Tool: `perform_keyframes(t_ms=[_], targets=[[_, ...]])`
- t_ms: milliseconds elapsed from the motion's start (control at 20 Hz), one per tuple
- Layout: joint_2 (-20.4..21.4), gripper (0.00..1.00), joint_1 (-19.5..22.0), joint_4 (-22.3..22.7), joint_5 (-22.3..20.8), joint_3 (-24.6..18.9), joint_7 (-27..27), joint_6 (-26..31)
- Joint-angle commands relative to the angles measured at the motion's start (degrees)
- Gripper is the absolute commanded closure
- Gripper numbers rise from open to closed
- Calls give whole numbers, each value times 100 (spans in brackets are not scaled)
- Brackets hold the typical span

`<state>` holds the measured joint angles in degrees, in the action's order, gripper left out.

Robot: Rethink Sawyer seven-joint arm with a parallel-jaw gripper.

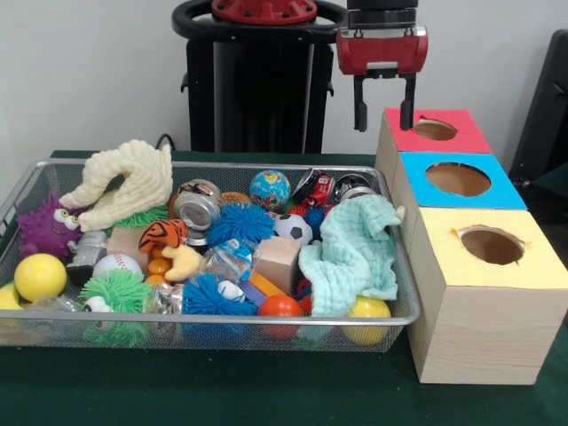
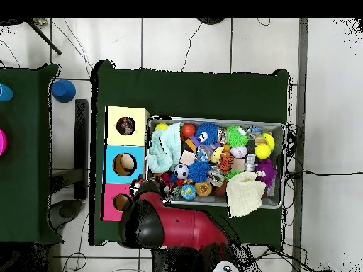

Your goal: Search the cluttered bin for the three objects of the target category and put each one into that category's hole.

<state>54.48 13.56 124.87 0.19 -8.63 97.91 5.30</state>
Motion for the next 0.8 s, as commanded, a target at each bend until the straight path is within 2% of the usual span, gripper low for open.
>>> perform_keyframes(t_ms=[50,350,800], targets=[[-181,0,33,-1061,244,-17,542,1413],[-681,0,239,-1550,27,-245,244,1755],[-923,0,153,-2062,-187,-144,157,2268]])
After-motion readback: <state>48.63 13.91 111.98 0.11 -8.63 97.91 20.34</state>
